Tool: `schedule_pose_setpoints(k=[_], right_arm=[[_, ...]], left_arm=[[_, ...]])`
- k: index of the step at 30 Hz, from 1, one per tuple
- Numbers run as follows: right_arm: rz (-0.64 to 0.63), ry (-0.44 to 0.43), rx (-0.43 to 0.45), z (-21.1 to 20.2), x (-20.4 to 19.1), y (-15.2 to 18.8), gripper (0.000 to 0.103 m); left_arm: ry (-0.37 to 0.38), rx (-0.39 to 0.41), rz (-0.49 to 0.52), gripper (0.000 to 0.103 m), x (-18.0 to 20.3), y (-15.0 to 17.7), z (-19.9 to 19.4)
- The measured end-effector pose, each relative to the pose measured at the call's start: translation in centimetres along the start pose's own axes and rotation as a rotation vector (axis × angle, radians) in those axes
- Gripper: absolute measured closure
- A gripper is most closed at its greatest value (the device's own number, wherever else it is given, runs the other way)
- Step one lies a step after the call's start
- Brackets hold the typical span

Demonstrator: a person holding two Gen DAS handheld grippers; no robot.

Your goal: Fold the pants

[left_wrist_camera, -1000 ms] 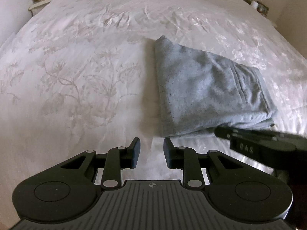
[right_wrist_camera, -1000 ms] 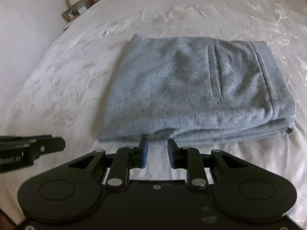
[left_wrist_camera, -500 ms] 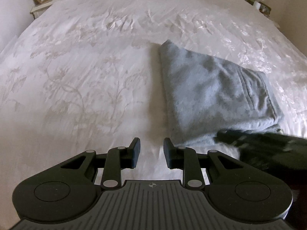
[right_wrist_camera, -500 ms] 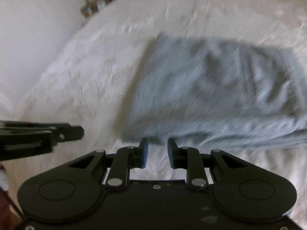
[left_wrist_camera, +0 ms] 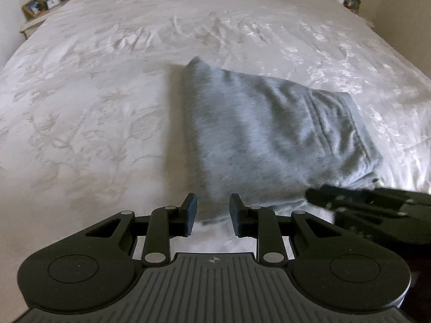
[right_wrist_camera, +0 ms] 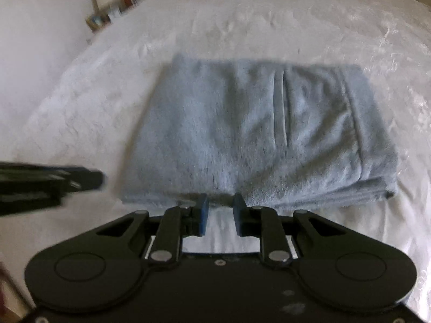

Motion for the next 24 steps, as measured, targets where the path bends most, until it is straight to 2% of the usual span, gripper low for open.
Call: schedule_pose_setpoints(k=[4, 7, 9, 11, 14, 15, 17, 21, 23, 24], right_arm=[[0.025, 0.023, 0.115, -1.8, 1.5, -1.7, 0.081], [0.073, 0.085, 0.128, -1.5, 4.3, -3.0, 0.081], [0.083, 0.167, 0.091, -0.4, 6.3, -3.4, 0.081], [0.097, 0.235, -0.011, 1.3, 8.5, -3.1, 0.103], [0.086, 0.2, -0.032, 1.4, 9.7, -2.8, 0.103], [0.077, 0.195, -0.031, 1.1, 9.4, -3.0, 0.1], [0.085, 0.164, -0.007, 0.2, 9.1, -3.4, 0.082], [0.065, 0.116, 0.106, -3.6, 6.8, -3.8, 0.069], [0.038, 0.098, 0.169, -6.3, 5.7, -3.7, 0.051], [0.026, 0.084, 0.202, -7.7, 5.2, -3.6, 0.046]], left_arm=[[0.025, 0.027, 0.03, 0.077, 1.8, -1.7, 1.2], [0.028, -0.01, 0.04, 0.077, 2.8, -1.8, 3.3], [-0.002, -0.087, 0.018, 0.076, 2.6, -1.0, 5.2], [-0.017, -0.128, 0.0, 0.076, 2.0, 0.0, 6.5], [-0.03, -0.115, 0.011, 0.076, 1.8, 0.0, 5.9], [-0.037, -0.107, 0.011, 0.077, 1.8, -0.3, 5.4], [-0.045, -0.059, -0.002, 0.077, 1.6, -0.8, 3.9], [-0.073, 0.104, -0.028, 0.077, 1.1, -1.5, -1.0], [-0.067, 0.155, -0.034, 0.076, 0.9, -1.8, -3.3], [-0.061, 0.168, -0.037, 0.076, 0.9, -2.0, -4.2]])
Point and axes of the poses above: each gripper's, at about its wrist camera, not at the fingertips, and z roughly the way its jaws point, x to its right, y to its underside, the point moved 1 cm from there along z, roughly the way its jaws point, and after that the axes turned 4 degrees about z, right-handed, at the moved point
